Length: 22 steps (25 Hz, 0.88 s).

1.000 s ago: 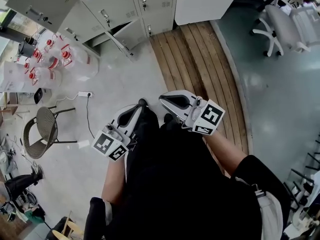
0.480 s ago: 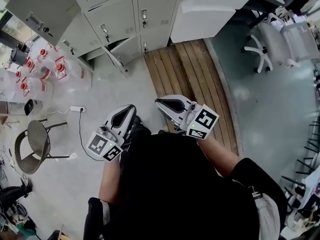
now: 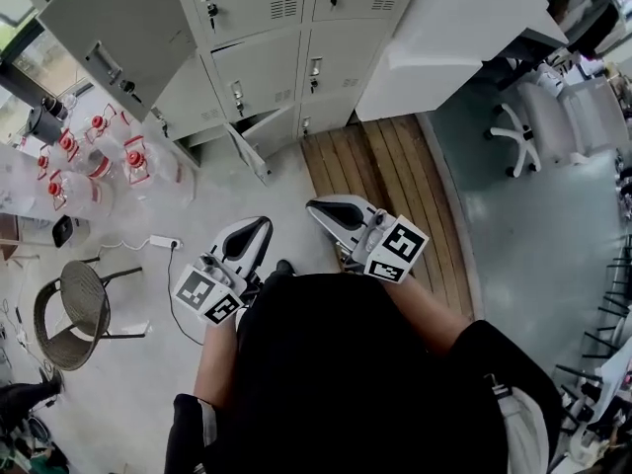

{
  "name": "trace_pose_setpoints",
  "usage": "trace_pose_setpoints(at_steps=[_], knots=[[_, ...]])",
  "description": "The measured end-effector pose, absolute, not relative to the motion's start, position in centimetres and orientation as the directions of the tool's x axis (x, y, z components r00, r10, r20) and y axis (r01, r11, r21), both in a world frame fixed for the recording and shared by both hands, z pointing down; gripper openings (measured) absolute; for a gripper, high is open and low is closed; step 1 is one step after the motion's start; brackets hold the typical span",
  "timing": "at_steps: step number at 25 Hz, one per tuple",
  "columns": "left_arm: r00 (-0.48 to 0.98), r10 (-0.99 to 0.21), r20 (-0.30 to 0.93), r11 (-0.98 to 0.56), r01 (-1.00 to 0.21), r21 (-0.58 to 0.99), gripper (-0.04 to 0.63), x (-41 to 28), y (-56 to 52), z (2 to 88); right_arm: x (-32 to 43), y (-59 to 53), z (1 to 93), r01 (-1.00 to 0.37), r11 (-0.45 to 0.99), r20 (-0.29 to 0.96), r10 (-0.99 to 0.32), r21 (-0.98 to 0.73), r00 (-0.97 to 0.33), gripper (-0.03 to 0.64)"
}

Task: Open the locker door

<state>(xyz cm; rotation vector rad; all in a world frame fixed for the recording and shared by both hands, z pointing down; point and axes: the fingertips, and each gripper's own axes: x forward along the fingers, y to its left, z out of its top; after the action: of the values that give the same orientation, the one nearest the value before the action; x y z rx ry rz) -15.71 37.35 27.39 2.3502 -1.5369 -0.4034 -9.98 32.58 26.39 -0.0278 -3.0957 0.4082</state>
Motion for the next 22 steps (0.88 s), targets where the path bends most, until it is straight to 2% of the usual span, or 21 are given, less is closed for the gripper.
trace_pose_setpoints(at_steps=[6,15,22], knots=[[0.452,-0.89,-0.061,-0.43,-0.787,0.443,0.018,-19.0,35.3,29.8,-14.0,30.3,26.8,-0.05,0.974,0.039,-0.043,-0.22,-0.998,0.011],[0.525,-0.849,-0.05,-0.475,-0.72,0.506,0.018,-18.6,31.3,32.0,-11.2,22.8,28.0,-0.233,0.942,0.089,-0.218,-0.243,-0.972,0.011],[0.535,-0.845,-0.01,-0.467,-0.729,0.5,0.018,-18.6,25.2,31.8,-12.0,16.4,29.5,-0.228,0.928,0.071,-0.217,-0.296,-0.974,0.011]])
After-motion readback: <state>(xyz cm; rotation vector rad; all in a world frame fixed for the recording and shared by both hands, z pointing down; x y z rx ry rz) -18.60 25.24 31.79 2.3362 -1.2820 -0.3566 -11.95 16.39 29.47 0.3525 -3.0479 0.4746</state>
